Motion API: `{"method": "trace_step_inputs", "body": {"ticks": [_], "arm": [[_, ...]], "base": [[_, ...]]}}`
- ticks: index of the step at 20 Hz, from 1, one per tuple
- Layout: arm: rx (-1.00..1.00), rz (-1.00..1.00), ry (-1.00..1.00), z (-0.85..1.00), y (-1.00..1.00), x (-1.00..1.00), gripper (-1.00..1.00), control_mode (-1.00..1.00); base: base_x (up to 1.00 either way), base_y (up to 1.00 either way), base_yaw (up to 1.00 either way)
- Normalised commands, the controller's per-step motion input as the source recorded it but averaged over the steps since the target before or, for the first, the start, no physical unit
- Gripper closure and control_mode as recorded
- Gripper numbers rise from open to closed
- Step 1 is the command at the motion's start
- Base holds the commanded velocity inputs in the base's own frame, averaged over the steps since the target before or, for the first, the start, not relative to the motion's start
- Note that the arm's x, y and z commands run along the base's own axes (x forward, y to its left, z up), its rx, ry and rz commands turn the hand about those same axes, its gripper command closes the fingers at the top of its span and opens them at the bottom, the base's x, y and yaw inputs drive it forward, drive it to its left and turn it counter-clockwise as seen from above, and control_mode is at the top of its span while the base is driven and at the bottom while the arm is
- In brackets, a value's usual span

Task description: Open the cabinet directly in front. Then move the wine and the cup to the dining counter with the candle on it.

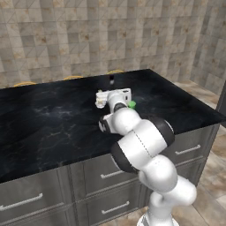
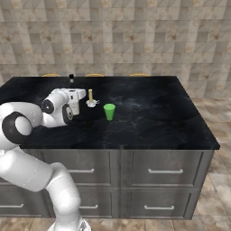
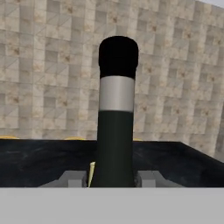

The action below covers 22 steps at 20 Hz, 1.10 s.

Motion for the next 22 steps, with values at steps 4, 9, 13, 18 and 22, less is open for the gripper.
{"method": "trace_step_inputs", "body": {"ticks": [4,9,13,18,22], "arm": [[0.01,0.0,-0.02,-0.03,0.0,-0.01,1.0,-1.0],[0.02,0.0,-0.01,-0.04,0.0,0.0,1.0,-1.0],[0.0,0.0,0.0,-0.07,0.0,0.0,1.0,-1.0],[0.0,0.0,0.0,-0.21,0.0,0.0,1.0,-1.0],[0.0,0.0,0.0,-0.32,0.0,0.0,1.0,-1.0]], "base": [[0.0,0.0,0.0],[0.0,0.0,0.0],[0.0,0.0,0.0],[0.0,0.0,0.0],[0.0,0.0,0.0]]}}
